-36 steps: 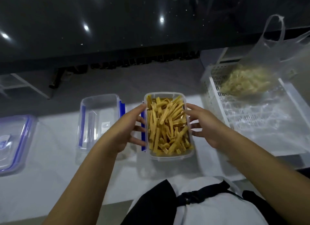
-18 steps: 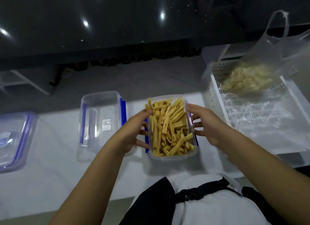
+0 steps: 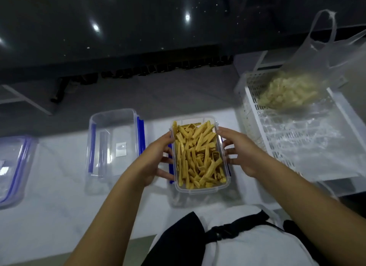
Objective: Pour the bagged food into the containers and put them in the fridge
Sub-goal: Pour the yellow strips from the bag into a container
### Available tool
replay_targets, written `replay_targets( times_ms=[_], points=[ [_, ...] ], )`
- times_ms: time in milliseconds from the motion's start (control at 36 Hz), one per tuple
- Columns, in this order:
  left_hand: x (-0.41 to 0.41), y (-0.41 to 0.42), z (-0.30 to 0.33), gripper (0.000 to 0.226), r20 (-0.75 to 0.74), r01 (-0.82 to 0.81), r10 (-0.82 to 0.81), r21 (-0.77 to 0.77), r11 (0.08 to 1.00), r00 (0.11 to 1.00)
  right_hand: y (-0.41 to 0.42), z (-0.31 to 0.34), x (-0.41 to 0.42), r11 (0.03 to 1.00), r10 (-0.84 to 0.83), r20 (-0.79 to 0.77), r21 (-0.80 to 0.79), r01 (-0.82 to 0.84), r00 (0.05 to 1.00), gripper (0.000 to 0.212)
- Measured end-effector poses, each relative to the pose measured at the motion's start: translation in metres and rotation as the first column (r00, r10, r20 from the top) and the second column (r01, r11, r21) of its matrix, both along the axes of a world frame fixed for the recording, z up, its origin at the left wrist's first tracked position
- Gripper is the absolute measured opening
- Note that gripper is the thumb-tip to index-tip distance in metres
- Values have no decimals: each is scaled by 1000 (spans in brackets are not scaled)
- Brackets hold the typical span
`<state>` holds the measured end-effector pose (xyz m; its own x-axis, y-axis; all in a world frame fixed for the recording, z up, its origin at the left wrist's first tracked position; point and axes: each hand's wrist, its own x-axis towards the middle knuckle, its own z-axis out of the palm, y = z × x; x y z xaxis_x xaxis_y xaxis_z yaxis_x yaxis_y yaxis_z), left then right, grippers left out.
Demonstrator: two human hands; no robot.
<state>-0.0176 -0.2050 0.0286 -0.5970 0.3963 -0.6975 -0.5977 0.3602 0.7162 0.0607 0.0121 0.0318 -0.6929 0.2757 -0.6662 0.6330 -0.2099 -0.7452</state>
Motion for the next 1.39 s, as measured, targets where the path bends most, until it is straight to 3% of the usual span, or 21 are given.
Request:
replay_targets(
  times_ms=[56,167,250,333,417,500,583,639,750,861,972,1139,1389],
  points=[
    [-2,-5,-3,45,24,-33,33,10,999,999,2,-2,3,1000,6,-11,-30,-6,1000,20],
    [1,-6,-7,27,-15,4,-4,39,999,1000,0,-11,8,999,37,-54,-29,-39,998,22],
    [3,-6,-12,34,-64,-5,6,20,1000,998,3,-15,16,996,83,-107,39,-79,991,47],
    [6,-9,-23,39,-161,-118,117,3,993,980,9,-15,34,975,178,-141,156,-156,974,72],
    [7,-11,-31,33,-429,-177,143,-40,983,892,13,-13,58,897,339,-187,361,-257,922,71],
    [1,-8,-33,33,-635,-116,6,-133,984,773,15,-12,78,763,516,-206,552,-337,831,57],
    [-13,1,-28,35,-740,-44,-151,-237,971,655,11,-16,85,618,625,-120,680,-395,772,46],
    [-25,7,-26,31,-759,-12,-209,-275,961,617,7,-22,84,572,639,-76,712,-407,765,46],
    [-46,14,-19,21,-749,9,-281,-345,939,600,3,-30,76,574,603,-70,729,-372,794,51],
    [-57,22,-10,29,-712,85,-399,-434,897,578,1,-33,71,580,601,-115,743,-333,791,57],
    [-59,27,-5,30,-677,117,-522,-549,828,518,-3,-35,69,553,634,-131,766,-329,762,47],
    [-47,25,-7,12,-679,120,-583,-600,791,447,-10,-38,73,527,646,-91,772,-356,758,44],
    [-36,30,-11,21,-691,70,-596,-627,776,409,-10,-37,77,510,653,-89,787,-349,752,43]
  ],
)
